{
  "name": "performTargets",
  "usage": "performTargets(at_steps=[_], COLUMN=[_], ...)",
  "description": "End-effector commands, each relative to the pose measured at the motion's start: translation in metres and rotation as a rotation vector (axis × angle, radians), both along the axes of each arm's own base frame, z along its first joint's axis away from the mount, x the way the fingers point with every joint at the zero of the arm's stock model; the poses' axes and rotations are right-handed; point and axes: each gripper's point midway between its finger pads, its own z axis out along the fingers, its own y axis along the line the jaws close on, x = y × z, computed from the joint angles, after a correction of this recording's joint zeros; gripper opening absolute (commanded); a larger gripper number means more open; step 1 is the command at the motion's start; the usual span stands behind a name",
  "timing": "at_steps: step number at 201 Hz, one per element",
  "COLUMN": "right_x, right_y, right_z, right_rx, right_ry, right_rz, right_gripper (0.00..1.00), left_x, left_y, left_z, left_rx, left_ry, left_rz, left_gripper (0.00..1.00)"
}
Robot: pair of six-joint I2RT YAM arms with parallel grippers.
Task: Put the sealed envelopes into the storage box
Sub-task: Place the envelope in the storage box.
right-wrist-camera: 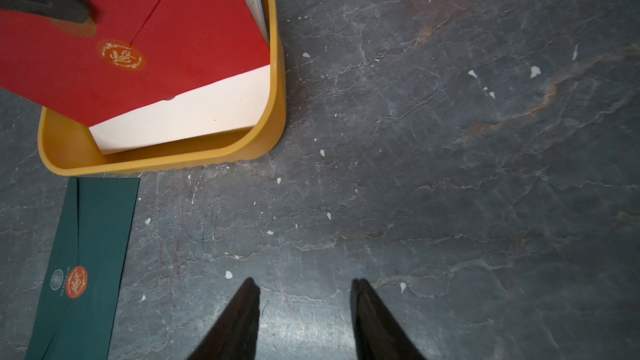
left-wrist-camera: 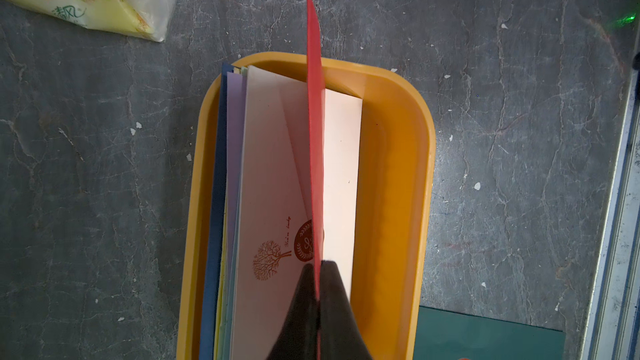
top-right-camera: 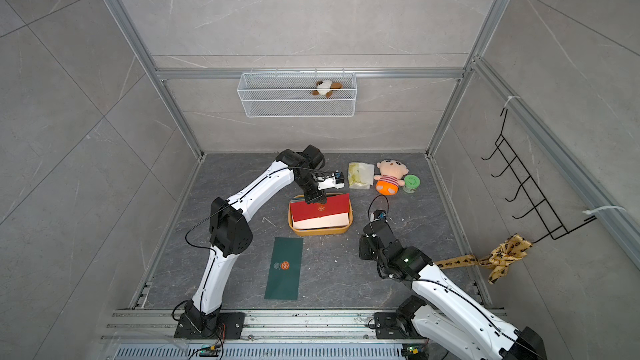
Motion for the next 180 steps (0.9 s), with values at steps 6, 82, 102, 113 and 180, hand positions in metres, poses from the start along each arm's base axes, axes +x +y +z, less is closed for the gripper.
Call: performTargets(at_steps=[6,82,102,113,180], right_x=[0.002,0.001,0.0,-0.002,-0.009], right_y=[0.001,0.01,0.024,0.038,0.11], right_z=[0.005,-0.003,-0.002,0.0,-0.018], right_rx=[0.005,0.044,0.105,0.158,0.376], right_ry=[-0.001,0.025,0.043,0.059,0.241], right_rz=[0.0,0.015,0.056,0.1,0.089], right_gripper=[0.47,0.47,0.49,0.5,0.5], left_x=[0.002,0.052,0.05,0.039,-0.062], left_y=[0.003,0.021,0.042,0.058,0.158], left_z=[-0.002,0.088,0.117,0.127,0.018], left_rx=[0.023,-0.114,-0.237,-0.333,-0.426], left_ry=[-0.018,-0.399,-0.456,-0.463,0.082], left_rz=[-0.003,0.309,0.521,0.626,1.288], left_gripper=[0.19,0.43,0.45,0.5,0.66])
